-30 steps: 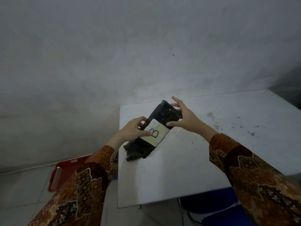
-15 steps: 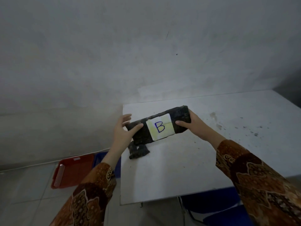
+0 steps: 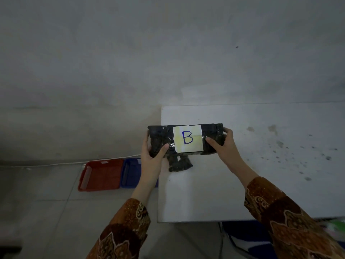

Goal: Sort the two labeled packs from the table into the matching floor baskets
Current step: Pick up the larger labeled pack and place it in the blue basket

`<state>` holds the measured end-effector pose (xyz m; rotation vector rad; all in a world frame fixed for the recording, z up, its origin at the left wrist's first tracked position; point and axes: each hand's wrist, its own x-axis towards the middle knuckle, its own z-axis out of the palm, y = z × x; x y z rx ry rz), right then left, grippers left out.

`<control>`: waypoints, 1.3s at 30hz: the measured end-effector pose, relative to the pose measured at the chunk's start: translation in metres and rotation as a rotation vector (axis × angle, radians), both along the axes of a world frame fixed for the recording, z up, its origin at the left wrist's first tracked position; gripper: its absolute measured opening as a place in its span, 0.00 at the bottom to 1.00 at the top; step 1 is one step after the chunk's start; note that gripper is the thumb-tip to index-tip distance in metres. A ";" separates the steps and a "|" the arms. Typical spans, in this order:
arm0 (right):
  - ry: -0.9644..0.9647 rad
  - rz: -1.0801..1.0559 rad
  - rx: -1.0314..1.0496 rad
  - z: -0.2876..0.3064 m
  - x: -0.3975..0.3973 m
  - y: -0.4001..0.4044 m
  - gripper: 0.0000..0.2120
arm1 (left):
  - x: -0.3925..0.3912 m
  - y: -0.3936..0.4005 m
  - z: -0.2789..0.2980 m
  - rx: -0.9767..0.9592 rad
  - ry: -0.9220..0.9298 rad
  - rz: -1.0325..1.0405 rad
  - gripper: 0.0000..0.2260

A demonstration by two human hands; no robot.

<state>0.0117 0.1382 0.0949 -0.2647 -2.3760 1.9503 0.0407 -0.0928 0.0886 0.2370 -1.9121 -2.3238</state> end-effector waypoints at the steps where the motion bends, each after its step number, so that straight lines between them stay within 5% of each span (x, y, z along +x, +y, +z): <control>1: -0.002 0.001 0.017 -0.004 -0.002 -0.016 0.28 | -0.001 -0.012 -0.002 -0.019 0.008 0.030 0.33; 6: 0.000 0.061 0.107 -0.025 -0.018 -0.110 0.29 | -0.017 -0.102 -0.021 -0.149 0.002 0.130 0.20; 13: -0.009 0.059 0.146 -0.073 -0.037 -0.258 0.26 | -0.046 -0.249 -0.066 -0.380 -0.058 0.138 0.25; 22: -0.304 -0.012 0.136 -0.197 -0.046 -0.357 0.31 | -0.064 -0.336 -0.173 -0.457 -0.314 0.099 0.28; 31: -0.451 0.041 0.214 -0.459 -0.118 -0.378 0.34 | -0.126 -0.357 -0.435 -0.621 -0.458 0.024 0.32; 39: -0.375 0.027 0.445 -0.674 -0.219 -0.351 0.35 | -0.231 -0.333 -0.665 -0.698 -0.367 -0.084 0.32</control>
